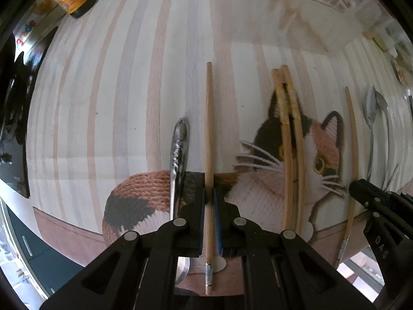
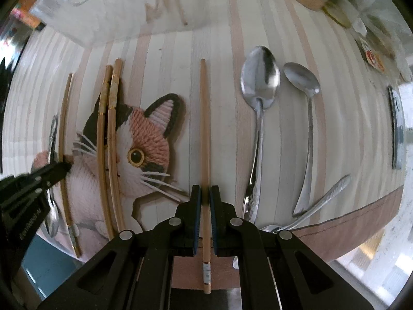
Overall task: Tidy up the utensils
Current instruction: 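Lift the chopstick in the left tool into the clear rack while the right tool releases its chopstick there, then grasp a chopstick with the left tool while the right tool grasps another chopstick, then carry the chopstick in the left tool into the clear rack while the right tool drops its chopstick there, then grasp a metal spoon by its bowl with the left tool while the right tool grasps another spoon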
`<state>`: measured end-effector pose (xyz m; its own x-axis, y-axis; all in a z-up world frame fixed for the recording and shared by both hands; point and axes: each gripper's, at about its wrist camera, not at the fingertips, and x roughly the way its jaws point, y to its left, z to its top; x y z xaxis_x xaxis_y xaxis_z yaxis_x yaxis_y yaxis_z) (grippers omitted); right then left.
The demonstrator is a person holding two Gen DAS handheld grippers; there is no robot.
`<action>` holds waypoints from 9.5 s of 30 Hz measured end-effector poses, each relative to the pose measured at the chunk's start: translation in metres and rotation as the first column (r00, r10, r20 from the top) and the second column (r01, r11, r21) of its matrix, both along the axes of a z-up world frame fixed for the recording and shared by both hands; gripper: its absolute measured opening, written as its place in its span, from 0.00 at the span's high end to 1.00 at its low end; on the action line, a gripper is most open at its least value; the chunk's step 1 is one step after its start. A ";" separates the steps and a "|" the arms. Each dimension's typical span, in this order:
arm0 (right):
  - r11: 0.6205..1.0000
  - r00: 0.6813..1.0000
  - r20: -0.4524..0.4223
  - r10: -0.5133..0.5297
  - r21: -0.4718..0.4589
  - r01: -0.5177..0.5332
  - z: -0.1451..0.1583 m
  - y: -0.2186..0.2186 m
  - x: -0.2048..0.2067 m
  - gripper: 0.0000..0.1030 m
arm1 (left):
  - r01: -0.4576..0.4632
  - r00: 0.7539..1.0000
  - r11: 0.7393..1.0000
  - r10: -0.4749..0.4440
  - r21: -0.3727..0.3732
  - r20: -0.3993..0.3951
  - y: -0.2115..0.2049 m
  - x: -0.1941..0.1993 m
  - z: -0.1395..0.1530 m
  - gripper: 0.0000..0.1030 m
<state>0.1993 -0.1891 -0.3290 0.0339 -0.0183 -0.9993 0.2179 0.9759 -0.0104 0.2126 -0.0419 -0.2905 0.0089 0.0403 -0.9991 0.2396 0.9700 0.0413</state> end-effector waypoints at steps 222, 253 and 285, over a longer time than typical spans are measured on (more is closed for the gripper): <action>0.981 0.969 0.243 -0.039 0.196 -0.009 0.135 -0.052 0.238 0.64 | -0.116 0.985 0.967 0.142 -0.229 0.102 -0.058 0.227 0.149 0.92; 0.965 0.974 0.083 -0.209 0.182 0.191 0.053 -0.107 0.012 0.41 | -0.092 0.995 0.993 0.089 0.068 0.041 0.062 0.031 0.034 0.03; 0.987 0.990 0.083 -0.113 0.123 0.102 0.008 -0.043 -0.016 1.00 | -0.077 0.995 0.995 0.074 -0.056 -0.061 0.039 0.009 0.020 0.69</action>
